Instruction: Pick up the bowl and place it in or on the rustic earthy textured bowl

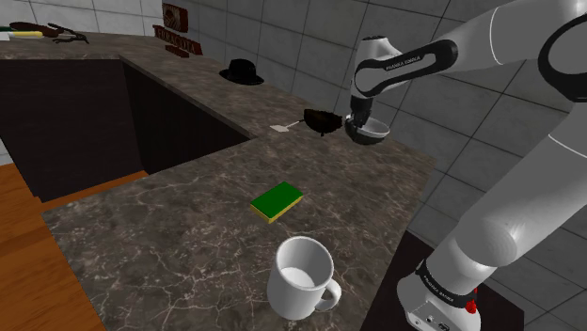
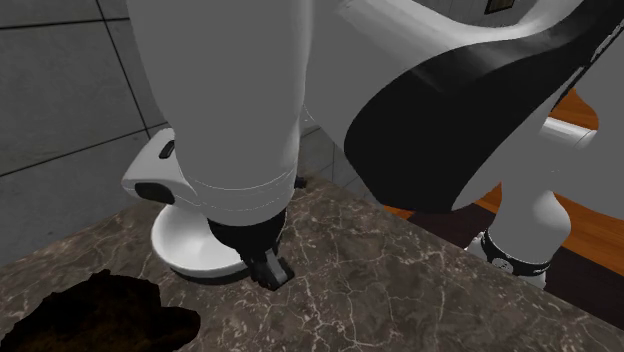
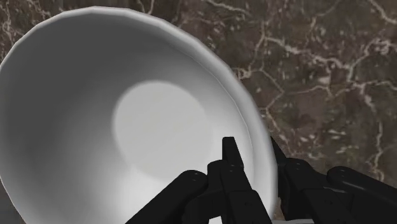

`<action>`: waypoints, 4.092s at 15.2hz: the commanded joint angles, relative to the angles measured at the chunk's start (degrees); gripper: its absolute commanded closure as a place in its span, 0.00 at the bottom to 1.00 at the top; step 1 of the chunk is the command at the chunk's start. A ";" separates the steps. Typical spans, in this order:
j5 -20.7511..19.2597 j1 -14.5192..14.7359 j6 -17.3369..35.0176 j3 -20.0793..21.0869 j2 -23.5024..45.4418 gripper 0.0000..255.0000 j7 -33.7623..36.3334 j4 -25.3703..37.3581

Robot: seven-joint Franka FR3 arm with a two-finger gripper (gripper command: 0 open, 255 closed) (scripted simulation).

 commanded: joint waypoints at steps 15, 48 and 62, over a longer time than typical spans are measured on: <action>1.06 0.35 -11.92 0.48 -3.49 1.00 -2.80 8.71; 5.72 3.73 -26.53 3.80 31.69 1.00 0.11 57.10; 5.52 3.74 -21.15 3.85 31.01 1.00 1.27 50.93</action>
